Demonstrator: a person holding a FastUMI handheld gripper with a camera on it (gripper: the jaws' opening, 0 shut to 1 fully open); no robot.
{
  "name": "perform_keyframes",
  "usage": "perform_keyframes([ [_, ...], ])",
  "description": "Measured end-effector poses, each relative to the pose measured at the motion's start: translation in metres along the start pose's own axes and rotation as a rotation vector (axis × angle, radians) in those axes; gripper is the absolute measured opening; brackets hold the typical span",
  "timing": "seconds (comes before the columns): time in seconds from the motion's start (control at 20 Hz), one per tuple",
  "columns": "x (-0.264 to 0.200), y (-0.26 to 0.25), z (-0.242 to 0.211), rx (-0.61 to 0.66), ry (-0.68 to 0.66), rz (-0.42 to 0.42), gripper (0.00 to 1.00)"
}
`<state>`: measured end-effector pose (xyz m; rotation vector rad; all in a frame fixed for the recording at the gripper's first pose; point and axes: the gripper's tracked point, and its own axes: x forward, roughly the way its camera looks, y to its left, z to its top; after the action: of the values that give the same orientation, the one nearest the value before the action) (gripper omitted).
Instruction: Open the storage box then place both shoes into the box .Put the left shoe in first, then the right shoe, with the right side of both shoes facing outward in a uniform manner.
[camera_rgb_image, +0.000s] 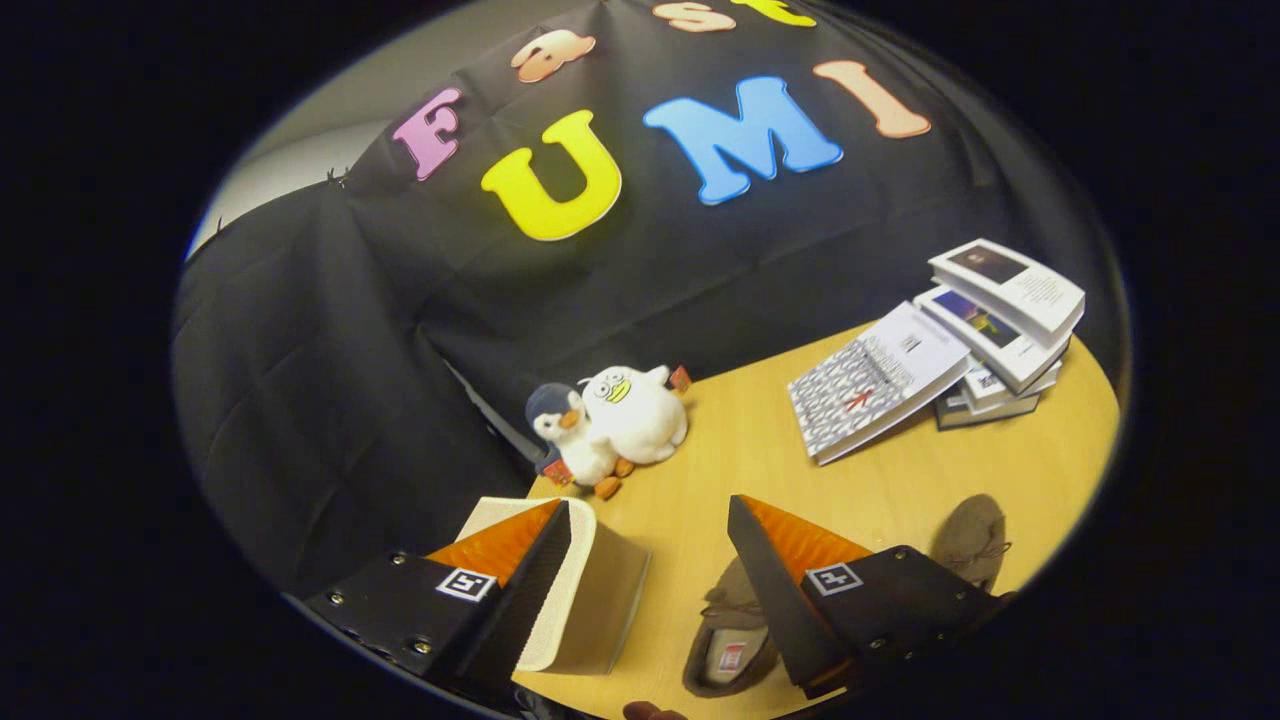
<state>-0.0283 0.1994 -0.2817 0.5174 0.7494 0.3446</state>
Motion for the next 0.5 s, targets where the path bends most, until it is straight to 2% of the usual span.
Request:
perform_keyframes([
  [0.25, 0.028, 0.031, -0.062, 0.061, 0.195, 0.152, 0.97],
  [0.4, 0.039, 0.055, -0.088, 0.141, 0.293, 0.258, 0.97],
  [0.5, 0.047, 0.061, -0.107, 0.176, 0.352, 0.282, 0.97],
])
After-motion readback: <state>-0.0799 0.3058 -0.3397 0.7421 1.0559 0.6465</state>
